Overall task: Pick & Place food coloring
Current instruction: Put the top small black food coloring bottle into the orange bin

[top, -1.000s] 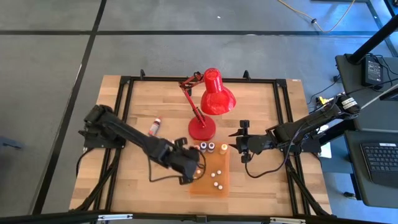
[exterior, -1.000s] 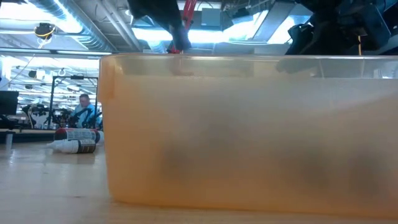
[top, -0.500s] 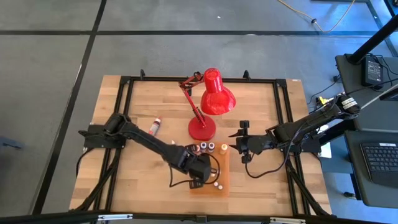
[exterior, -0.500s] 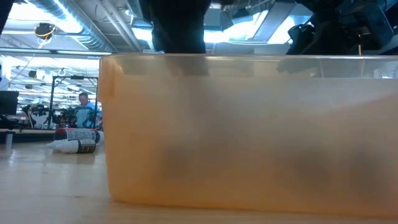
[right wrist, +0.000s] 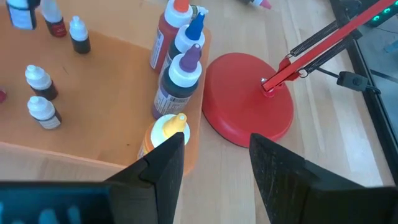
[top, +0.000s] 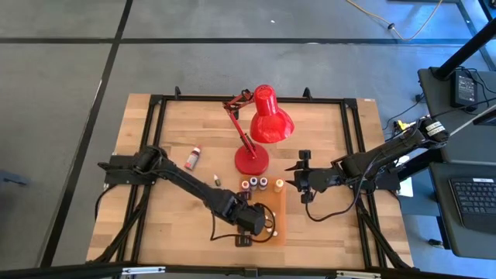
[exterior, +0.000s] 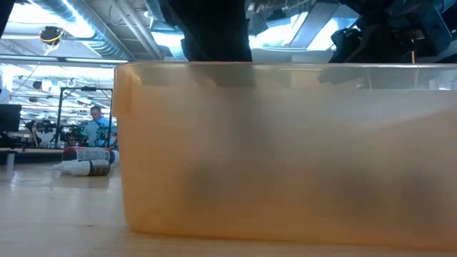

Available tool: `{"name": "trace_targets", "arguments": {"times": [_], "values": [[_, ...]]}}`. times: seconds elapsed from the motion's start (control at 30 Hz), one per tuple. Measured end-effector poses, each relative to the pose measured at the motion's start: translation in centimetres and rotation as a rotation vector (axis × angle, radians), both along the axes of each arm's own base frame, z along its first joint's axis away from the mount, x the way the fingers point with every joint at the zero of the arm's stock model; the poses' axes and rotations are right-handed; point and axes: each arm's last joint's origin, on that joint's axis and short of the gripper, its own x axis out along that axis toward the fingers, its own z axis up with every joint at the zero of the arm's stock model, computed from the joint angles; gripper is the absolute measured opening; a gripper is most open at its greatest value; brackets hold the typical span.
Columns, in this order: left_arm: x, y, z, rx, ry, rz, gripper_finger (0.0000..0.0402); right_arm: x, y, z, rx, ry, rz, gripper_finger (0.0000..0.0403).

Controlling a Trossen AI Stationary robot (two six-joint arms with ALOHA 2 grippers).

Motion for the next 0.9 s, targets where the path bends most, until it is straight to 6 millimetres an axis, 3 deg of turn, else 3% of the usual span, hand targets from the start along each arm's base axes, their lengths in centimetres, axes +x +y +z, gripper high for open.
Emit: {"name": "trace_targets", "arguments": {"times": [0.37,0.9], "values": [[0.5,-0.4,-2.9,-0.029,0.083,-0.026,0.0061,0.0,0.0,0.0,0.011,-0.002,-0.009,0.0184],[0.6,-0.5,-2.8,-0.037,0.067,-0.026,0.0094,0.0,0.0,0.0,0.010,-0.002,-0.009,0.0184]]}}
